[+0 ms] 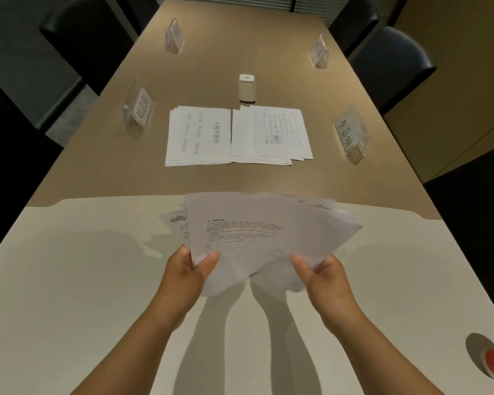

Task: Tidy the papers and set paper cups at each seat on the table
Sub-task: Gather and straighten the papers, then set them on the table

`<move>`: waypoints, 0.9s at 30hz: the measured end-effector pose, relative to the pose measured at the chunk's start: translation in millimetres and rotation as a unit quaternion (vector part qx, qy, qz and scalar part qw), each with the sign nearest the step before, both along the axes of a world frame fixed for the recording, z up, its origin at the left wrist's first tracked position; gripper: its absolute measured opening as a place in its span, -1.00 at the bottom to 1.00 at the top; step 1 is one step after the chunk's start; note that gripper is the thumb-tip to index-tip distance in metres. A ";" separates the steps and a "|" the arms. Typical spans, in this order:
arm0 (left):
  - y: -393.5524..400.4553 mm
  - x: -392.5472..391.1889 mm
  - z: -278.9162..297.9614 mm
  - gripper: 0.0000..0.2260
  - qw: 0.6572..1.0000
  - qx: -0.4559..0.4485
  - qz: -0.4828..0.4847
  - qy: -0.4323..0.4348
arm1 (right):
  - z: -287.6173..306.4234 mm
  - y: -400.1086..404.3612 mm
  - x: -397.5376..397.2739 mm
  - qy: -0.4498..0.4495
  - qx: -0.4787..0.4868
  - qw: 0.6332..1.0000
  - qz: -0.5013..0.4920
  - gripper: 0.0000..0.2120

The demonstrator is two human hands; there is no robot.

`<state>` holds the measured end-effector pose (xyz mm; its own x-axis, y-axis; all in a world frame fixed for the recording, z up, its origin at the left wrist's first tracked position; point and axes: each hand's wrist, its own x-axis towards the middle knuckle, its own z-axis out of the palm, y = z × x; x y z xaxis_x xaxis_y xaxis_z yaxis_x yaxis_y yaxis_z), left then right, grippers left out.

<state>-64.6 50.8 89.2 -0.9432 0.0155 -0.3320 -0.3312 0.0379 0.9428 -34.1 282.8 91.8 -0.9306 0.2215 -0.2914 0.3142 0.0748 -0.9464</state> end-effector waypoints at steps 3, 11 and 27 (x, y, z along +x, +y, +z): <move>-1.6 2.2 0.1 -0.70 1.000 -0.006 -0.014 0.007 | -1.7 3.1 -0.6 0.000 -0.040 0.999 0.005 -0.70; 1.1 -12.7 -9.4 -0.64 0.999 -0.031 -0.009 0.016 | -14.2 1.1 -9.6 -0.003 0.007 0.999 0.045 -0.65; -10.8 -10.2 30.7 -0.73 0.997 0.010 -0.072 -0.001 | 43.2 8.5 5.6 -0.016 0.032 0.999 0.019 -0.78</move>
